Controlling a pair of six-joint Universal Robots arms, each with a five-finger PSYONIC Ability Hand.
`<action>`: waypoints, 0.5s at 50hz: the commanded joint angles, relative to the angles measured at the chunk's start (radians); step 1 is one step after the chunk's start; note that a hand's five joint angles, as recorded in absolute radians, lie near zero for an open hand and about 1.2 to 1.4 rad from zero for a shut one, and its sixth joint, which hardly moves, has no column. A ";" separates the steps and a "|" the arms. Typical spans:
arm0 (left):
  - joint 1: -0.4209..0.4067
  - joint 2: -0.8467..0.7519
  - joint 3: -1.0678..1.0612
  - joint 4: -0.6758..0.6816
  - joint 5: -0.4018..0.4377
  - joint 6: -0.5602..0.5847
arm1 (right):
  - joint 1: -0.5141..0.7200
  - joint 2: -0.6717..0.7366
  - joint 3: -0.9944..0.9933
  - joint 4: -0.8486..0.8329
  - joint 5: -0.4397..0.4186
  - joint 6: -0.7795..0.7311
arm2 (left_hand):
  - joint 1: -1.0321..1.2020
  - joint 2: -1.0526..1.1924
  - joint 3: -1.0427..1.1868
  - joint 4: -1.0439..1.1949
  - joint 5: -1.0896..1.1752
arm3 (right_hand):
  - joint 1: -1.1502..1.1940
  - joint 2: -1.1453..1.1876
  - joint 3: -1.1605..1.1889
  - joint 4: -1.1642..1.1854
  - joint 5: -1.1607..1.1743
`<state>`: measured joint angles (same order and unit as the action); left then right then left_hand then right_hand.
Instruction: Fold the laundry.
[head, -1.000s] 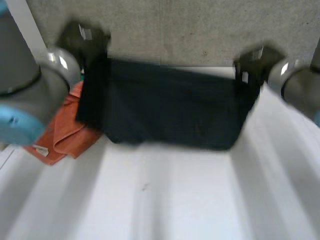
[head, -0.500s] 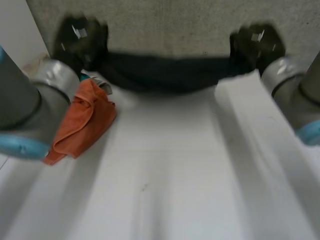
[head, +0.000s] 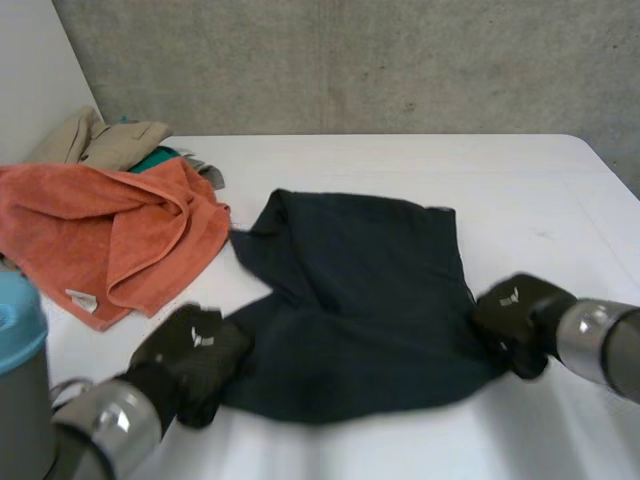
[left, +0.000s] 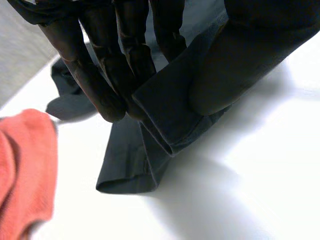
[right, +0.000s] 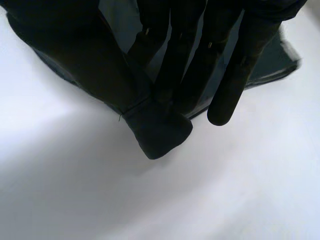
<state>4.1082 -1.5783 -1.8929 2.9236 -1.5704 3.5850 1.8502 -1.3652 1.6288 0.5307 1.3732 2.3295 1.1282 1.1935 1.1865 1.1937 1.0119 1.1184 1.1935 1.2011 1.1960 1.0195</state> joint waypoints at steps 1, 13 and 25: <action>-0.013 0.015 0.008 -0.143 0.001 0.003 | -0.023 -0.009 0.020 0.101 -0.020 -0.125 | 0.268 0.203 0.210 0.203 0.210 | 0.278 0.203 0.195 0.200 0.202; 0.165 -0.107 0.122 0.175 0.048 0.028 | -0.008 0.023 0.082 -0.129 -0.034 0.030 | -0.751 -0.816 -0.809 -0.816 -0.809 | 0.278 0.203 0.195 0.200 0.202; 0.245 -0.482 0.419 0.310 0.210 0.069 | 0.006 0.028 0.118 -0.204 -0.034 0.062 | -0.439 -0.504 -0.497 -0.505 -0.497 | 0.278 0.203 0.195 0.200 0.202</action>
<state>4.3314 -1.8766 -1.6295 3.2337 -1.4150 3.6270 1.8535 -1.3379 1.7329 0.3431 1.3375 2.3882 0.5654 0.5525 0.5516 0.5542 0.3790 1.1184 1.1935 1.2011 1.1961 1.0196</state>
